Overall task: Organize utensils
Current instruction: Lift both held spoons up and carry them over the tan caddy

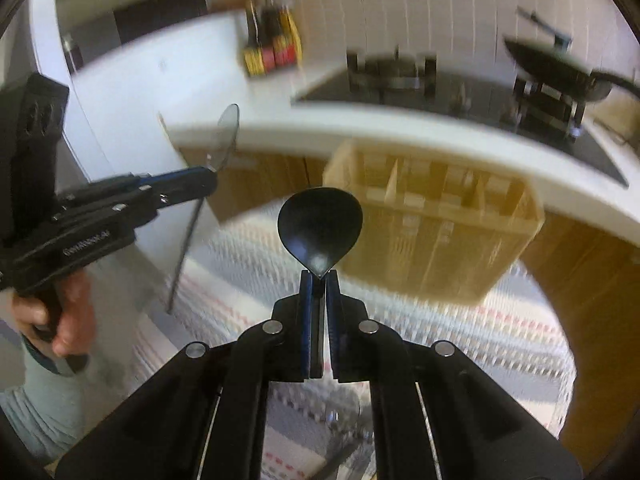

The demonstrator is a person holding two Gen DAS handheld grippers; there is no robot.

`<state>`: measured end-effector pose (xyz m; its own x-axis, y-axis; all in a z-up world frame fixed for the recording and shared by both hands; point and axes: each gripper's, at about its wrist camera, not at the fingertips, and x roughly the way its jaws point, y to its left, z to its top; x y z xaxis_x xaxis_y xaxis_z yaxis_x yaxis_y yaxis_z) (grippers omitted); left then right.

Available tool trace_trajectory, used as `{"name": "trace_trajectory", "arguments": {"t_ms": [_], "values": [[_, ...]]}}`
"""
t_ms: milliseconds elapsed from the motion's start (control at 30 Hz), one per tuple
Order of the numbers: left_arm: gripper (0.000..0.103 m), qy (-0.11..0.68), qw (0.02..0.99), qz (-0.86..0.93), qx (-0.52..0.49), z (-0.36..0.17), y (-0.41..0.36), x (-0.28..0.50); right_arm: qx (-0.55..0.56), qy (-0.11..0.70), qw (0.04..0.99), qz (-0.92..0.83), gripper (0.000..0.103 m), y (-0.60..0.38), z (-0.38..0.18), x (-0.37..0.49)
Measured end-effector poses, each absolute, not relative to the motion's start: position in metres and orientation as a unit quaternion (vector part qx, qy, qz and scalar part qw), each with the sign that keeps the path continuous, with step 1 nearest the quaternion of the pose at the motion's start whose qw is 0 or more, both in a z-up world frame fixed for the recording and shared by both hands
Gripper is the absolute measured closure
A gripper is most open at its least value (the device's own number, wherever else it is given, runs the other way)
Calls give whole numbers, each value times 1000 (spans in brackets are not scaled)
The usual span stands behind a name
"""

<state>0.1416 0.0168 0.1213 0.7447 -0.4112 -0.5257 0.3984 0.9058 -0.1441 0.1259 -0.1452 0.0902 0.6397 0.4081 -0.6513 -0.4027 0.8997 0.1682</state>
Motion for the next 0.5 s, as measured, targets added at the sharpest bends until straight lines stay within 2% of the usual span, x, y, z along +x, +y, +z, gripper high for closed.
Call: {"name": "trace_trajectory", "arguments": {"t_ms": [100,300,500], "values": [[93,244,943,-227,-21,144,4,149,7,315,924,218,97,-165,129,121],[93,179,954,-238,-39,159,-23,168,-10,237,960,150,97,-191,160,133],[93,117,966,-224,-58,150,-38,190,-27,193,977,82,97,-215,161,159]]}}
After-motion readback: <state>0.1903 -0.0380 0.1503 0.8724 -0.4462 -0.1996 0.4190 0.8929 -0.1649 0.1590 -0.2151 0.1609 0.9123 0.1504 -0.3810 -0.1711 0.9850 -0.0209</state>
